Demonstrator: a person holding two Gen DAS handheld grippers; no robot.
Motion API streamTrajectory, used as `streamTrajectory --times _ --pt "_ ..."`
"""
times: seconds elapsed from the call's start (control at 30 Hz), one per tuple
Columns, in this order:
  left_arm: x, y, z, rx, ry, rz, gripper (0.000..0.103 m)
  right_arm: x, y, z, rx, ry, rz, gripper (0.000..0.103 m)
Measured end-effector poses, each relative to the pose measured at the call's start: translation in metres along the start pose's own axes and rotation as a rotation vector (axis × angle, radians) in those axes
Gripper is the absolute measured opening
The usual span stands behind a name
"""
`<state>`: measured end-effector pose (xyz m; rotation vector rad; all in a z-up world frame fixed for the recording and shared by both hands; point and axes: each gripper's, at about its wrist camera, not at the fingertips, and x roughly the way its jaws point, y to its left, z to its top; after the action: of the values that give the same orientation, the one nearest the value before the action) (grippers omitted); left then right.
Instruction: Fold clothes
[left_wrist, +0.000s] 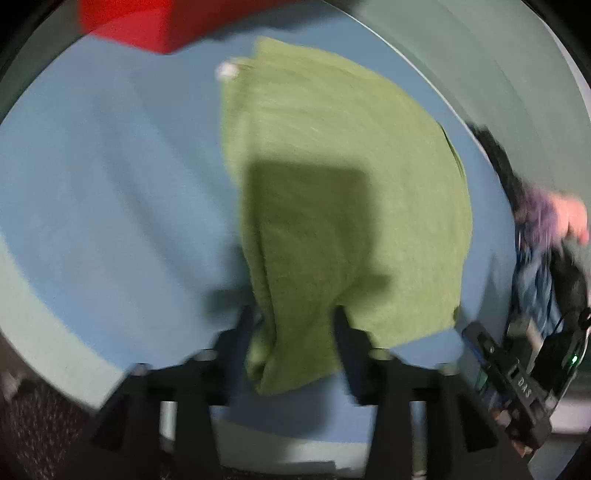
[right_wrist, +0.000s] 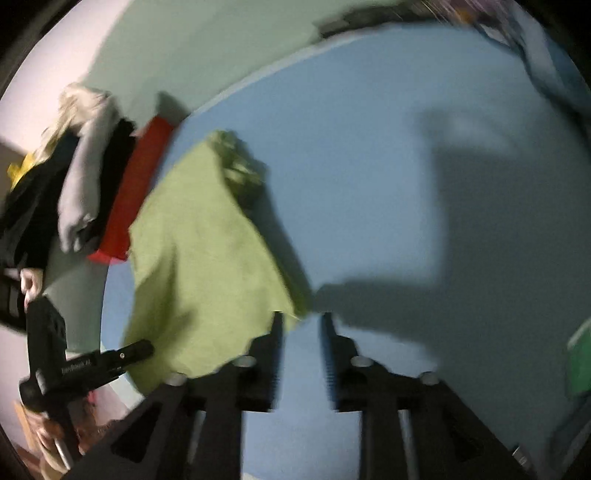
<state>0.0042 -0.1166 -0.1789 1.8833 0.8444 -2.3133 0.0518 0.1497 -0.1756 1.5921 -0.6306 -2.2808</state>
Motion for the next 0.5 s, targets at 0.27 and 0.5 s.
streamTrajectory --times 0.27,0.5 --pt "-0.014 0.039 -0.049 -0.278 -0.047 -0.074 0.062 0.034 -0.021 -0.005 0.245 0.123 0.131 0.037" --pt "0.022 0.046 -0.074 -0.584 -0.075 -0.151 0.061 0.037 -0.007 -0.005 0.251 0.068 0.128 0.04"
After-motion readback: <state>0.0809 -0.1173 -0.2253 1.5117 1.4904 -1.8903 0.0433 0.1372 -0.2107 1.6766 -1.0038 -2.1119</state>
